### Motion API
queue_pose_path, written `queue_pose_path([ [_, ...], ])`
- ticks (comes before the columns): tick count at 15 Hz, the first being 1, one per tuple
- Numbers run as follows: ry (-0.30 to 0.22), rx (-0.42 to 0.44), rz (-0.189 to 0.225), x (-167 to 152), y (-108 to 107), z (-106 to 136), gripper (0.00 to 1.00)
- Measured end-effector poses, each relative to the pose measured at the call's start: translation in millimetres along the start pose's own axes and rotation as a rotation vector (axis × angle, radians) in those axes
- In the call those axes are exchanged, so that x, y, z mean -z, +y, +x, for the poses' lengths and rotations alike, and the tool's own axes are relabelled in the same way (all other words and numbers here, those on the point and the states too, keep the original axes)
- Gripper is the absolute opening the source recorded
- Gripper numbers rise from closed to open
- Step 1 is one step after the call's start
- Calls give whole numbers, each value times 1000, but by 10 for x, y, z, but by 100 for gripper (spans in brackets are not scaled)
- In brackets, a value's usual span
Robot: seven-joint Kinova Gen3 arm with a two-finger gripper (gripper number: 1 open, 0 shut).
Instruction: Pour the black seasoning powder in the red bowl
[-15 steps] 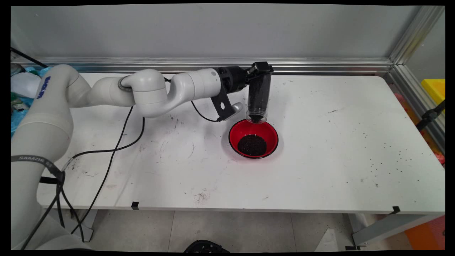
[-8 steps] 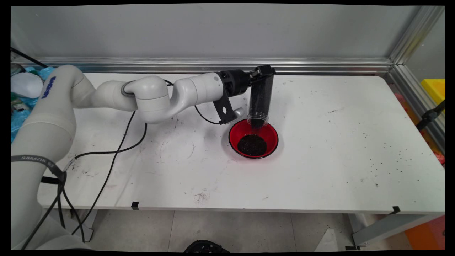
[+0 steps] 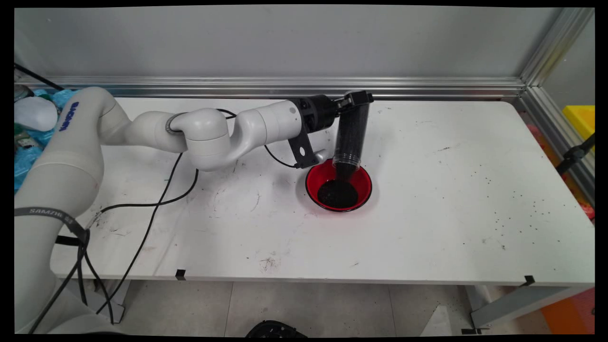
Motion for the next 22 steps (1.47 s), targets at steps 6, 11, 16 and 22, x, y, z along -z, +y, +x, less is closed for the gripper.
queue_pose_path([
  [6,2,-27,16,-16,22,44,0],
  [11,12,49,4,-38,38,63,0],
  [16,18,209,-39,-29,81,40,0],
  [22,22,389,-101,-11,141,-54,0],
])
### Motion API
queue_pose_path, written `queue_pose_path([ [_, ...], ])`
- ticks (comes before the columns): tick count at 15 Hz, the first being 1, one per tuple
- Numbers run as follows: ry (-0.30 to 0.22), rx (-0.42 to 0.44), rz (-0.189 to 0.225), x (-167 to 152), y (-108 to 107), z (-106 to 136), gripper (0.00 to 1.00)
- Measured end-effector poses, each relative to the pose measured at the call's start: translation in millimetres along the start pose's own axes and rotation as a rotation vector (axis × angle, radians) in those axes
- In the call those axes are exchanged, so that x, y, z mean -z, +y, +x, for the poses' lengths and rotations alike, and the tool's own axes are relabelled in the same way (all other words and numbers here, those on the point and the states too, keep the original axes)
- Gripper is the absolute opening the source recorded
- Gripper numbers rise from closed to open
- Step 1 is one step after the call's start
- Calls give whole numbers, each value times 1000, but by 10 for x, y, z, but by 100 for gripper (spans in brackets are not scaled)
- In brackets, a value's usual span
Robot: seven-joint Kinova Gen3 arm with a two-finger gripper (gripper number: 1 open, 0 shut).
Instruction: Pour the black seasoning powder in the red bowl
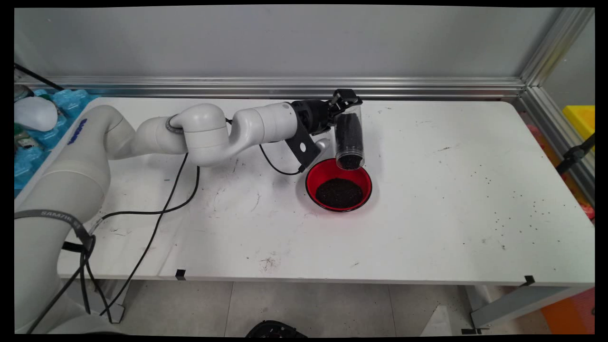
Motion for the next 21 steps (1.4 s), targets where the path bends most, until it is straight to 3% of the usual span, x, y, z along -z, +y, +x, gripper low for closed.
queue_pose_path([
  [11,92,482,-138,14,-184,-293,0],
  [21,97,968,-339,172,-303,-818,0],
])
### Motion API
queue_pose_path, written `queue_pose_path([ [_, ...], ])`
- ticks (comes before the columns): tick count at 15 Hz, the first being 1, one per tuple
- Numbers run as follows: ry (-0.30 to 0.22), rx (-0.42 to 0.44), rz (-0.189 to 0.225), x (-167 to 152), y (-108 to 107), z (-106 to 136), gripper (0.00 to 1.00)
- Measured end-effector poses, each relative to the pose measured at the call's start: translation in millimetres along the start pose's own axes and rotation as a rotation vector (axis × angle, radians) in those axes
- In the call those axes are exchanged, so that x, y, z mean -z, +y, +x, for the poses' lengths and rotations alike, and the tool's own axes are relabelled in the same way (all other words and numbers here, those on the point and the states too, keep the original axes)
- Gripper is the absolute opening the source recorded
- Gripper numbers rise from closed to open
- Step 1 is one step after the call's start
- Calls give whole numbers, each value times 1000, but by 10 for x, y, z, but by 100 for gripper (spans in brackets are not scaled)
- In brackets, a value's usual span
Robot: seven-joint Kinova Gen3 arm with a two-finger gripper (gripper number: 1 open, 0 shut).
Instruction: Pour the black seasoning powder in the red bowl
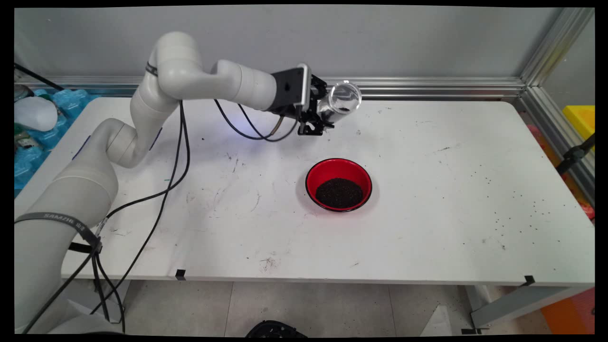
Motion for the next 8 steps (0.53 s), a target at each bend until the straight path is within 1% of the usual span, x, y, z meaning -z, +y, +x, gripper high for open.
queue_pose_path([
  [4,-13,153,-53,148,-138,-108,0],
  [5,-16,178,-61,176,-160,-133,0],
  [8,-14,283,-104,279,-206,-245,0],
])
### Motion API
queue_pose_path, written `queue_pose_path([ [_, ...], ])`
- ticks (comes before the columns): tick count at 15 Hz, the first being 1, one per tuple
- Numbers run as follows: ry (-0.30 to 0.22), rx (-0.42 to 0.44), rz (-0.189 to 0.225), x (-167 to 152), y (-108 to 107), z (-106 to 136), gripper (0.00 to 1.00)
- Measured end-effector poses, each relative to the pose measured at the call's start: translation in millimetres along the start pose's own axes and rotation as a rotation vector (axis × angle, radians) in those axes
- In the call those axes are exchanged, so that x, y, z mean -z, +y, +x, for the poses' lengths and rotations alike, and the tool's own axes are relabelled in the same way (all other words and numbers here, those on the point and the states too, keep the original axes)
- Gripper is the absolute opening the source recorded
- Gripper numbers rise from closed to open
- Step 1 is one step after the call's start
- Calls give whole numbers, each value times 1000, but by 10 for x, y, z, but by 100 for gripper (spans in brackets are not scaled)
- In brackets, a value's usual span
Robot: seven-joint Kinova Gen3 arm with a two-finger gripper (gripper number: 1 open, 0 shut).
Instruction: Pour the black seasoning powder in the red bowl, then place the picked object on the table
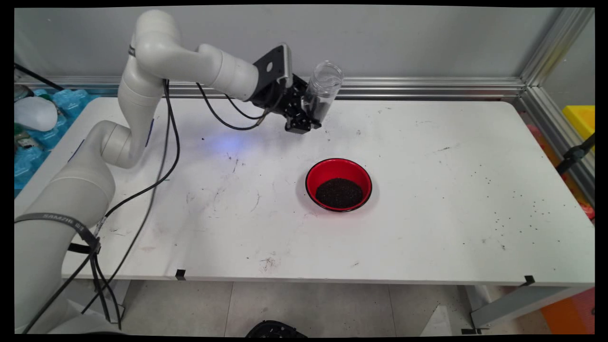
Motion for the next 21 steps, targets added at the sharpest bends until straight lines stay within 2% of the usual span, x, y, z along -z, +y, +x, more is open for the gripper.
queue_pose_path([
  [8,-30,159,-94,344,-45,-291,0],
  [12,-59,247,-112,536,-85,-362,0],
  [18,-189,480,-30,593,-125,-483,0],
  [21,-213,548,-5,516,-157,-484,0],
])
